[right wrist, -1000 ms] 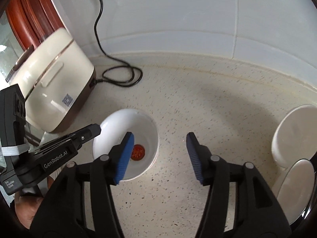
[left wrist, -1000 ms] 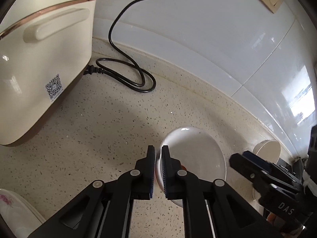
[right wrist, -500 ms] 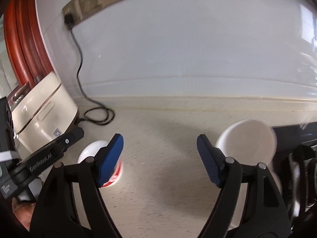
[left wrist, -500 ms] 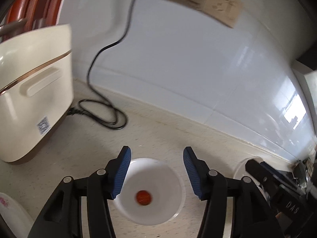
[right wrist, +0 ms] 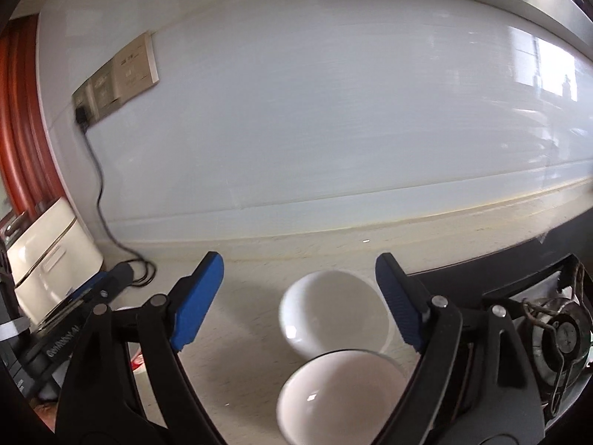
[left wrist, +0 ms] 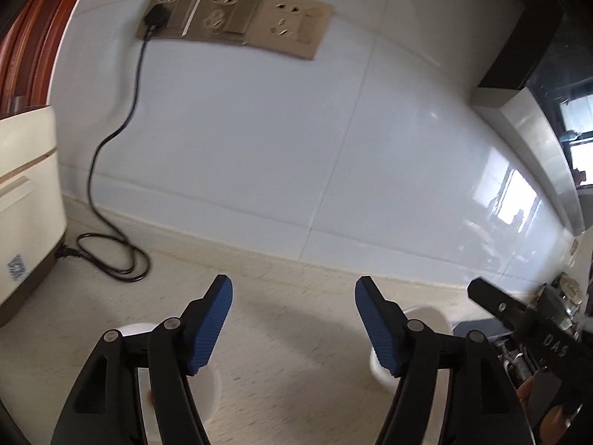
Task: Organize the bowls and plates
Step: 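Move both tools toward the white bowls beside the stove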
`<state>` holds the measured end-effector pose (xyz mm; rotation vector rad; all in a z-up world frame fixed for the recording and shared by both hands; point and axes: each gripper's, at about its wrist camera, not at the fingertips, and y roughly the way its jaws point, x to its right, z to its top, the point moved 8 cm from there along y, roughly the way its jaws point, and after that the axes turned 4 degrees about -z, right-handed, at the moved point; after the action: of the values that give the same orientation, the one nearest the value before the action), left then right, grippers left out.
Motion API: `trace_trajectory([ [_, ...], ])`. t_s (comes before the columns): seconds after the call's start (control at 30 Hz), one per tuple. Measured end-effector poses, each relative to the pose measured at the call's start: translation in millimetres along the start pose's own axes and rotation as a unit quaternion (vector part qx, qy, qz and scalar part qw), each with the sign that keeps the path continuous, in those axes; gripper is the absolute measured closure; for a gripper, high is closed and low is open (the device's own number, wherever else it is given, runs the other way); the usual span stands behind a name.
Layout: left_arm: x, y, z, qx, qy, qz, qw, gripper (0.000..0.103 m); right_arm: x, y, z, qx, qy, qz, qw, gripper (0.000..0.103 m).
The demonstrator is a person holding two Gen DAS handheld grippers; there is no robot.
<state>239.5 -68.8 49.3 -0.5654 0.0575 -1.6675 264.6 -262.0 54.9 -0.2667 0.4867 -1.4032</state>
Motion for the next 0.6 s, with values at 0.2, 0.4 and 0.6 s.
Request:
trace_trajectory([
  [0.2, 22, 21, -3, 0.017, 0.007, -0.017, 0.9997, 0.029, 34, 5, 1, 0.004, 0.009, -0.027, 1.0, 0.017],
  [0.4, 35, 62, -13, -0.032, -0.028, -0.057, 0.9975, 0.027, 61, 16, -8, -0.019, 0.017, -0.047, 0.999, 0.016],
  [0.6, 47, 84, -39, -0.059, -0.029, -0.109, 0.9918, 0.027, 81, 28, -23, -0.057, 0.035, -0.049, 0.997, 0.016],
])
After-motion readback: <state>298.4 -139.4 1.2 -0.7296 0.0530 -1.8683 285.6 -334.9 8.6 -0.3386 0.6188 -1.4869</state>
